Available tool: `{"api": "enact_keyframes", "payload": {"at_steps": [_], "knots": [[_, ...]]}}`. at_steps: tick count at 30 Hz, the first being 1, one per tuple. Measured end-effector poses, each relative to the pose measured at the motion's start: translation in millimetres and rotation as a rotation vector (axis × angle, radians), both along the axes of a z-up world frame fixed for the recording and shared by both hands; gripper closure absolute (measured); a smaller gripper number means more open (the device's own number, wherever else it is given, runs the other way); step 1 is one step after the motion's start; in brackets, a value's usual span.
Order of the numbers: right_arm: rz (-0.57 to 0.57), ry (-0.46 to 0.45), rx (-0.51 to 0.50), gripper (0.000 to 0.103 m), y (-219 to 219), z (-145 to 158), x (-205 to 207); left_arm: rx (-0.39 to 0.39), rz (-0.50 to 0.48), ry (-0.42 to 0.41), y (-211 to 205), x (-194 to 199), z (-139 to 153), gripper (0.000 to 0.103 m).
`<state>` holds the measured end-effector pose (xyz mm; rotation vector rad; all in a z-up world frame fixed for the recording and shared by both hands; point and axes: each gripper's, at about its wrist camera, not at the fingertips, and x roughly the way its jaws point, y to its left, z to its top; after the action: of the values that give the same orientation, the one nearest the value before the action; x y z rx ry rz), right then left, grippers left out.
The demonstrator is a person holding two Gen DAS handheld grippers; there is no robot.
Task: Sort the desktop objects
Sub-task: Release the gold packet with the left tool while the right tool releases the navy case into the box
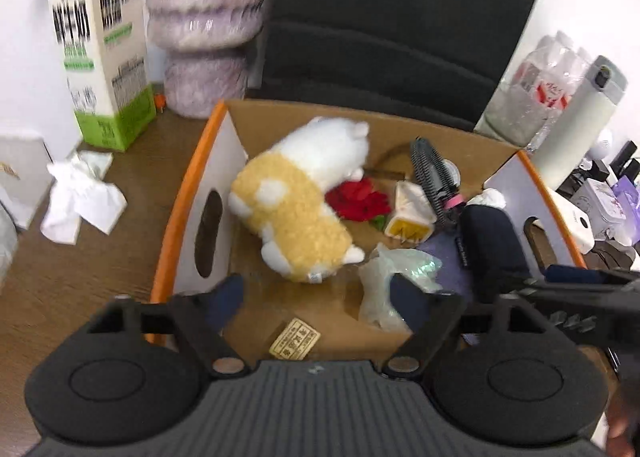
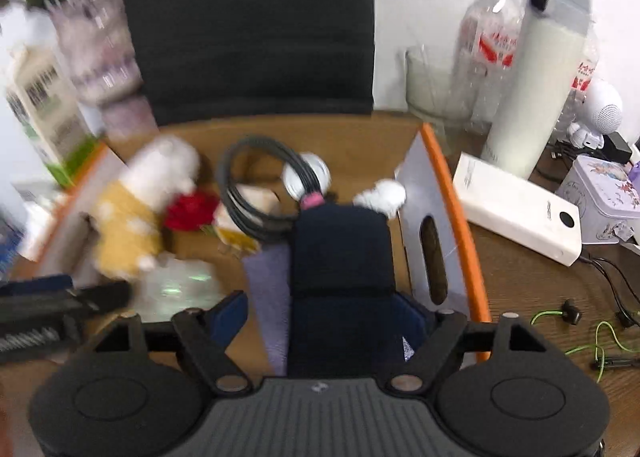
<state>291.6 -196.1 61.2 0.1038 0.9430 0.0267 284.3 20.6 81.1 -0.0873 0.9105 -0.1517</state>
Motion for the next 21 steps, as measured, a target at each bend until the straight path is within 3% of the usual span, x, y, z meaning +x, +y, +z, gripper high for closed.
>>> {"api": "enact_keyframes", "payload": {"at_steps": [3, 6, 12, 18, 21], "knots": [[-0.002, -0.029, 0.07, 0.016, -17, 24, -16, 0.043, 0.008, -0.022, -7, -13, 12, 0.006], [-0.012, -0.053, 0.081, 0.015, -28, 35, -38, 0.084, 0.024, -0.061, -10, -30, 21, 0.003], [-0.014, -0.063, 0.083, 0.015, -33, 35, -67, 0.099, 0.018, -0.043, -17, -57, 33, 0.002], [0.015, -0.171, 0.083, 0.015, -28, 37, -125, 0.138, 0.066, -0.186, -22, -118, 39, 0.0], [0.03, -0.223, 0.078, 0.015, -24, 29, -157, 0.164, 0.056, -0.205, -32, -147, 27, 0.0]]}}
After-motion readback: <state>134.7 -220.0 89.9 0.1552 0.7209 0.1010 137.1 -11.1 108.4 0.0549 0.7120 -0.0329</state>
